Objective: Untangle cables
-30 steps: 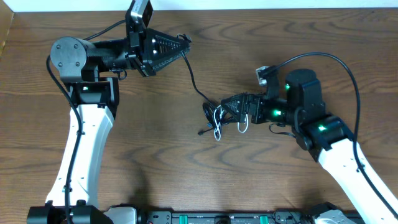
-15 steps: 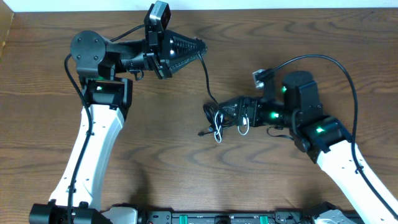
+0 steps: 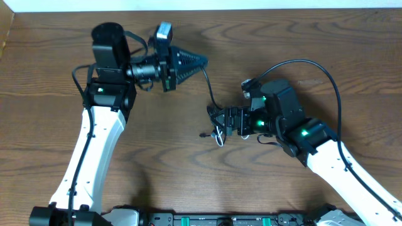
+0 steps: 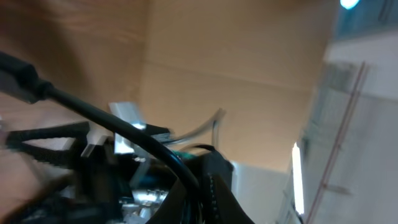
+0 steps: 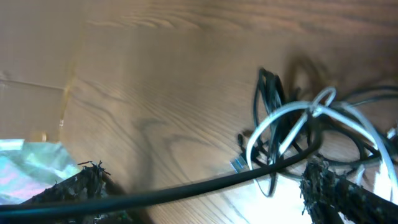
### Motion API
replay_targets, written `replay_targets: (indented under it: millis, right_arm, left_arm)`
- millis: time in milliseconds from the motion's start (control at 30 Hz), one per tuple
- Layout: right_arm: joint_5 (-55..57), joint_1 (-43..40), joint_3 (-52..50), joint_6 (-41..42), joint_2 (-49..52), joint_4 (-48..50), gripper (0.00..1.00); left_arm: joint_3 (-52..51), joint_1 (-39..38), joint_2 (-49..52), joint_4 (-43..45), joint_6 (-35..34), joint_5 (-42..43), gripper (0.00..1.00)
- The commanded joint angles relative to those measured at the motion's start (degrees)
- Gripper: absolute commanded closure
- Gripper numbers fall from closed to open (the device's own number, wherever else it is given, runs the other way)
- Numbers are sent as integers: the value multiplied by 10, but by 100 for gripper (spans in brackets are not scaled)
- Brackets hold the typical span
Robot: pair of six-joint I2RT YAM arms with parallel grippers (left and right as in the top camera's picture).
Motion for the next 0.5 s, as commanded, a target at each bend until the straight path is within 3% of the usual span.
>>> replay_targets:
  millis: [0, 467]
  right_arm:
    - [17, 3, 6, -9, 19, -15, 1]
    - [12, 7, 6, -9, 76, -34, 1]
  left_arm:
    - [3, -1, -6, -41, 170, -59, 93]
    - [3, -1, -6, -104, 225, -105, 93]
